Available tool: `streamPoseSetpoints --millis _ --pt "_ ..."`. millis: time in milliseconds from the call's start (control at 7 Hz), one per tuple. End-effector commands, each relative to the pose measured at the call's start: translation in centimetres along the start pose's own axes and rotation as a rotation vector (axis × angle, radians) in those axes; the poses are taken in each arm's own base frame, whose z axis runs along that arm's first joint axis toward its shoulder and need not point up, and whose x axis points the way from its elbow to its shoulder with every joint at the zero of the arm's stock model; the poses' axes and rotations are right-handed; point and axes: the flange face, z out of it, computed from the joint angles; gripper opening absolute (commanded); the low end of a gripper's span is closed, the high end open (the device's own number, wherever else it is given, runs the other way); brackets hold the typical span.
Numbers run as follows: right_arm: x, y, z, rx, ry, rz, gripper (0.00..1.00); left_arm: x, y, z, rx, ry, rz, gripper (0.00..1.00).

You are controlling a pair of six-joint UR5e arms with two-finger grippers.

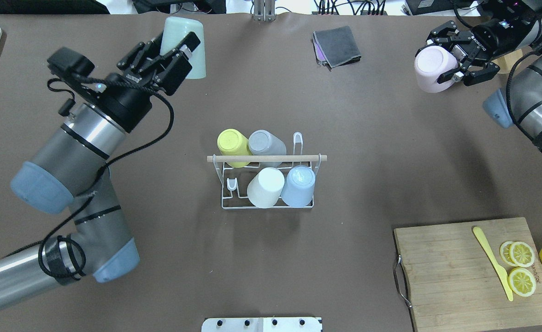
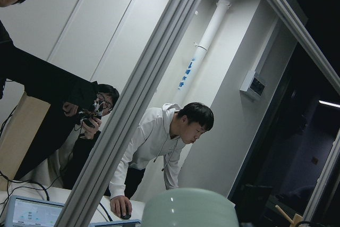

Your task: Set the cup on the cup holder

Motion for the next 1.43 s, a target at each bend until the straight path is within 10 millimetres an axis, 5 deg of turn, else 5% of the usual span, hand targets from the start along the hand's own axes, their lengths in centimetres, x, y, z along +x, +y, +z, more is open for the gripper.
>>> streamPoseSetpoints --millis 0,143,571,1286 --pt "-0.2 3.9 5.0 0.160 -0.028 -0.125 0.29 3.3 5.7 -3.7 -0.026 -0.034 0.013 0.00" --pt "0.0 6.4 7.6 0.237 -0.022 -0.172 0.29 4.5 7.8 -5.3 -0.031 -0.060 0.022 0.00" --pt "0.0 8.0 11.8 0.339 -0.035 -0.302 0.29 3.8 14.4 -8.5 -0.055 -0.152 0.049 0.00" --pt "3.8 10.1 16.9 0.374 -0.036 -0.415 0.29 6.8 14.0 -7.1 -0.030 -0.134 0.023 0.00"
